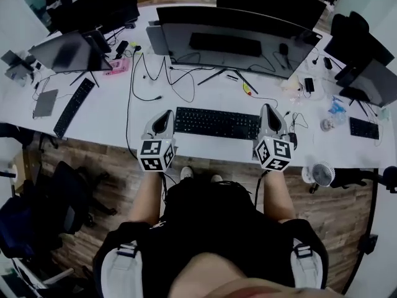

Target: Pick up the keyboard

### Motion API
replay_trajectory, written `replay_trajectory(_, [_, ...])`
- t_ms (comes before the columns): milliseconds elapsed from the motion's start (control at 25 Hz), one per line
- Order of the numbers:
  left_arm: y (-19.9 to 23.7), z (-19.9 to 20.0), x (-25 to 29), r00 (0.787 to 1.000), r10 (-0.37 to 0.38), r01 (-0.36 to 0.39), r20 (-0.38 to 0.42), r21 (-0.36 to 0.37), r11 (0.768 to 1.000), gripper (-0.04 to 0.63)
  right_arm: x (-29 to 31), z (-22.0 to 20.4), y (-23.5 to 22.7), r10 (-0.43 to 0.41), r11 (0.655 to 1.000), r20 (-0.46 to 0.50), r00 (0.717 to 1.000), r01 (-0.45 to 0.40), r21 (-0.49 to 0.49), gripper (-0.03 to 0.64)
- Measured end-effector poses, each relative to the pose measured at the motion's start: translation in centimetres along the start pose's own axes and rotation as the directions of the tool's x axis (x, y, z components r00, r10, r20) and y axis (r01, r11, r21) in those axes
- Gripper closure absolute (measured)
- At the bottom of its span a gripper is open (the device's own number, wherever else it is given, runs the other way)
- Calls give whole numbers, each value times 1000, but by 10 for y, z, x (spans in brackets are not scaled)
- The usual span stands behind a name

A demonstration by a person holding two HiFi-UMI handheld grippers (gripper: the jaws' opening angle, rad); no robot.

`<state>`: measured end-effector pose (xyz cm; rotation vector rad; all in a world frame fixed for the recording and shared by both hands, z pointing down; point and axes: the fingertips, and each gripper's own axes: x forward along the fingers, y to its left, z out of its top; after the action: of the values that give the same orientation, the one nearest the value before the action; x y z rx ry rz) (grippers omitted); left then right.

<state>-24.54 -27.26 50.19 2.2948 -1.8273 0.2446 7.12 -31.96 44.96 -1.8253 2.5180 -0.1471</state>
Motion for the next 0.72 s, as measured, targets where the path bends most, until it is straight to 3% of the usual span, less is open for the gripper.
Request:
replay_trajectory(200, [5,-30,33,987,-112,113,-112,-3,994,537,7,-30,-15,-44,999,-66,997,44,-4,610])
replay_trajectory(240, [4,-39,38,980,-141,140,-139,-15,990,475,8,-40,-18,-42,999,-91,995,43,2,573])
replay_trajectory(320, [7,-57,48,967,-170,168,-188,-26,985,423,10,-62,-29,-57,998,-150,987,60,13,537])
replay_trajectory(440, [16,-88,61,946,-180,178,-269,-34,983,361,12,-100,-48,-93,994,-246,965,103,26,501])
replay_trajectory(720, [33,-159,83,887,-198,168,-417,-108,980,354,10,-188,-80,-89,985,-437,895,143,92,462])
